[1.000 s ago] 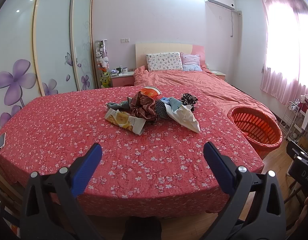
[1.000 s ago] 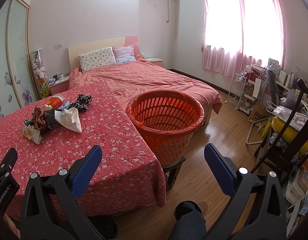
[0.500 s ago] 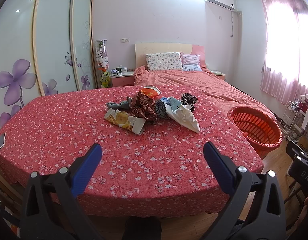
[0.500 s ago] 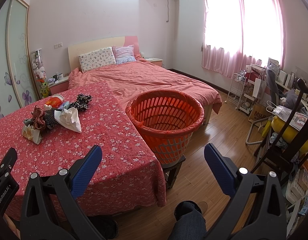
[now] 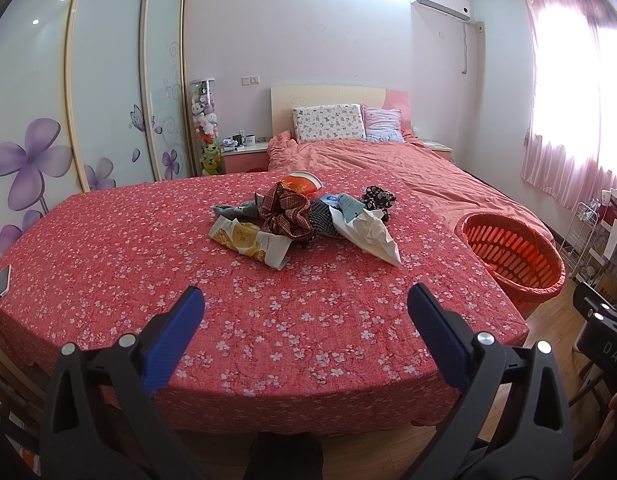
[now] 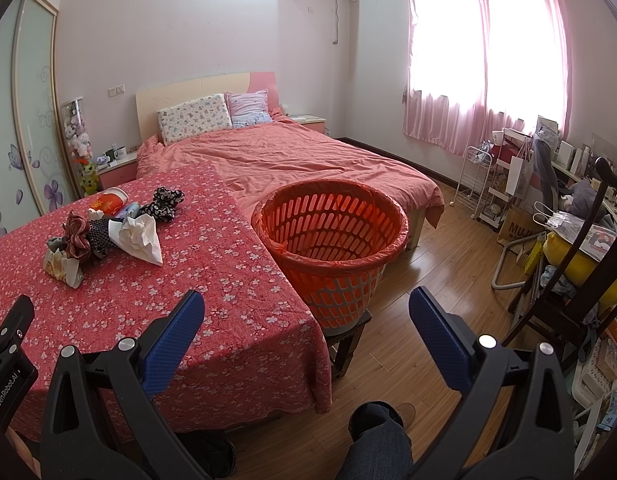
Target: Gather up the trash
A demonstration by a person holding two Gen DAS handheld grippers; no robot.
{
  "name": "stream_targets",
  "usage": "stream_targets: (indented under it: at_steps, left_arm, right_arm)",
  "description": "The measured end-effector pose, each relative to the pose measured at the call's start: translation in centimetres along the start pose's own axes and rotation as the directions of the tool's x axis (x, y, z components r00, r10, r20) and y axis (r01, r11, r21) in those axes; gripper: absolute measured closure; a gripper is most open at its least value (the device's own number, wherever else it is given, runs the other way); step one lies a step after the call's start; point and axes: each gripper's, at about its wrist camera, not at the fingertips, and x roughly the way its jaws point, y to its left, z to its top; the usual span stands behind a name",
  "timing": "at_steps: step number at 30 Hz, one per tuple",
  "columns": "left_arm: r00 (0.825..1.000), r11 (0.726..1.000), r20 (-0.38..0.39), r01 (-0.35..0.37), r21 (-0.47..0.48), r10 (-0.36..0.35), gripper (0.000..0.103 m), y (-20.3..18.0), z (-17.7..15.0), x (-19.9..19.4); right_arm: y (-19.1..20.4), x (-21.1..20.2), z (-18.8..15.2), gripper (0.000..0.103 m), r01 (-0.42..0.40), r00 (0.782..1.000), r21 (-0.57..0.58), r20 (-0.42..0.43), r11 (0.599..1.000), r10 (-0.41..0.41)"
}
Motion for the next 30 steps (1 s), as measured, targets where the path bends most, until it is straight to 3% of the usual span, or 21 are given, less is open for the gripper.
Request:
stream_targets:
  at_steps: [30]
  left_arm:
    - [1.000,1.000,-0.003,-0.001,-0.005,0.001,0.004,0.11,-0.48,0.27]
  right_arm:
    - [0.17,0.14,-0.04,0.002,-0.009,1.000,-0.002,0.001,1.000,0.009]
